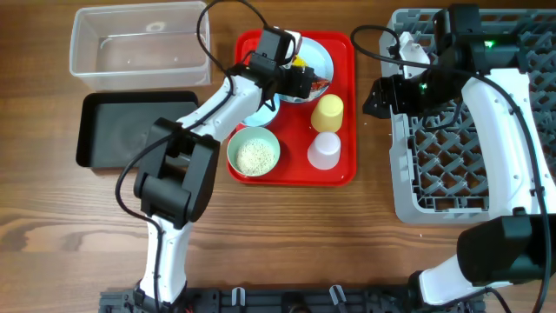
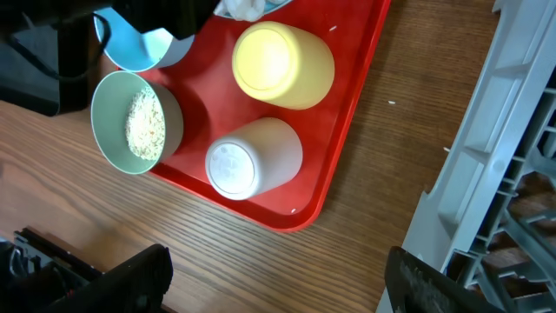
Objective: Sort waste into correct bins and load items into the dishwasher rack
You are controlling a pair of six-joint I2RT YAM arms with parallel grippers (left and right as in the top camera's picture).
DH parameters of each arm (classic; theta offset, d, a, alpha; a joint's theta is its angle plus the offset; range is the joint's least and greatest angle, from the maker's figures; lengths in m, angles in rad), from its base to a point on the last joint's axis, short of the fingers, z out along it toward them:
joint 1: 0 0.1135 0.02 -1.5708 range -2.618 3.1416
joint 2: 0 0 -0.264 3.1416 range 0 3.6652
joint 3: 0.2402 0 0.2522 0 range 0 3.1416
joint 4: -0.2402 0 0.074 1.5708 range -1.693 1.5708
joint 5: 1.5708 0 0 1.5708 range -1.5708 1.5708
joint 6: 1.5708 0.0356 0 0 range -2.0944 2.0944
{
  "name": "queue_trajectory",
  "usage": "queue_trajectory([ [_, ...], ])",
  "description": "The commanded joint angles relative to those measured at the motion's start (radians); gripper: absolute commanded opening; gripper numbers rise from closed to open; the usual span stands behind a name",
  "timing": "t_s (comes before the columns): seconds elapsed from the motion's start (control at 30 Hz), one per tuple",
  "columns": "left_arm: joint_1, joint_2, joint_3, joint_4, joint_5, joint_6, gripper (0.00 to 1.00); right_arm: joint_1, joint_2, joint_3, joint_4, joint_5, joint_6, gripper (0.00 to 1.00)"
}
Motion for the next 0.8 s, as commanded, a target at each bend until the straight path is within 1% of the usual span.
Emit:
queue_trajectory([
  [0.0,-0.027,0.066,0.008,0.014,-0.006,-0.010,0.77,0.001,-0.025,0.011,-0.003,0.011,-0.012,0.81],
  [0.1,-0.035,0.067,0.008,0.018,-0.006,-0.010,0.41,0.001,-0.025,0.011,-0.004,0.011,-0.012,0.81],
  [0.17,-0.035,0.067,0.008,0.022,-0.006,-0.010,0.05,0.001,-0.025,0.011,-0.006,0.011,-0.012,0.81],
  [0.2,-0.035,0.061,0.008,0.028,-0.006,-0.010,0.04,0.001,-0.025,0.011,-0.005,0.011,-0.011,0.81],
  [0.33,-0.035,-0.018,0.008,0.051,-0.006,-0.010,0.04,0.001,-0.025,0.011,-0.005,0.019,-0.010,0.80],
  [0.4,-0.030,-0.084,0.008,0.048,-0.007,-0.012,0.04,0.001,-0.025,0.011,-0.005,0.018,-0.010,0.76],
  [0.47,-0.011,-0.164,0.008,0.027,-0.055,-0.095,0.04,0.001,-0.025,0.011,-0.005,0.018,-0.009,0.75],
  [0.53,0.027,-0.240,0.008,-0.003,-0.056,-0.132,0.04,0.001,-0.025,0.011,-0.005,0.018,-0.009,0.75],
  [0.57,0.066,-0.291,0.008,-0.027,-0.065,-0.134,0.04,0.001,-0.025,0.011,-0.005,0.018,-0.010,0.75],
  [0.63,0.155,-0.357,0.008,-0.074,-0.136,-0.133,0.04,0.001,-0.025,0.011,-0.005,0.018,-0.009,0.75],
  [0.7,0.258,-0.371,0.008,-0.109,-0.205,-0.133,0.04,0.001,-0.025,0.011,-0.004,0.018,-0.009,0.75],
  [0.77,0.362,-0.349,0.008,-0.154,-0.205,-0.133,0.04,0.001,-0.025,0.011,-0.004,0.018,-0.009,0.75],
])
